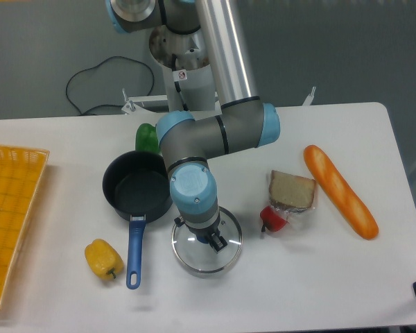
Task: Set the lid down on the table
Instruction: 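Lower the glass lid flat onto the table beside the saucepan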
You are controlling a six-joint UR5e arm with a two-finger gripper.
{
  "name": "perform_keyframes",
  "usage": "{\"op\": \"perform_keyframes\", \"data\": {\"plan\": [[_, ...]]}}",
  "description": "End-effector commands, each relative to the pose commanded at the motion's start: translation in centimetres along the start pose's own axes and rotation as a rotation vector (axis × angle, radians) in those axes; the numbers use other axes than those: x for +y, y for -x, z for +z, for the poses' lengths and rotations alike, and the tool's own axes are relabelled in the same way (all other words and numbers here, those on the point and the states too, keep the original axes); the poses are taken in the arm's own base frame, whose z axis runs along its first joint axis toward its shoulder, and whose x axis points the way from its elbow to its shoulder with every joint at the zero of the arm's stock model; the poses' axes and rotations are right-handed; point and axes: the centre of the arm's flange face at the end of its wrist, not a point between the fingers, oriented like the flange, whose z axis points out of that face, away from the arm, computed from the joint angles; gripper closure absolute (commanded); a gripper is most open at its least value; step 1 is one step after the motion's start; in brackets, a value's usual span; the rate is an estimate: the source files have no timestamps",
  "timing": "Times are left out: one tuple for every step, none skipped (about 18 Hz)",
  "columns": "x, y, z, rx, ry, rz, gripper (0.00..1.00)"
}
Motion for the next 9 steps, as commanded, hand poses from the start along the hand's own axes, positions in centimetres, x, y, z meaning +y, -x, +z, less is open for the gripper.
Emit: {"op": "perform_keyframes", "data": {"plan": [[0.00,0.01,-0.02,-0.001,0.000,0.003,0.40],[-0.02,0.03,0.08,0.000,0.000,0.005,0.40],[-0.03,0.04,0.18,0.001,0.000,0.005,0.40],[-0.03,0.05,0.17,0.000,0.000,0.005,0.40],[-0.04,0.05,0.28,0.003,0.001,0.005,0.40],[-0.22,-0.04,0.26,0.001,0.001,0.006,0.40],[-0.41,-0.14,0.36,0.004,0.002,0.010,0.40],[-0.41,-0.15,0.36,0.004,0.002,0.008,0.40],[-0.41,-0.15,0.36,0.004,0.002,0.010,0.40]]}}
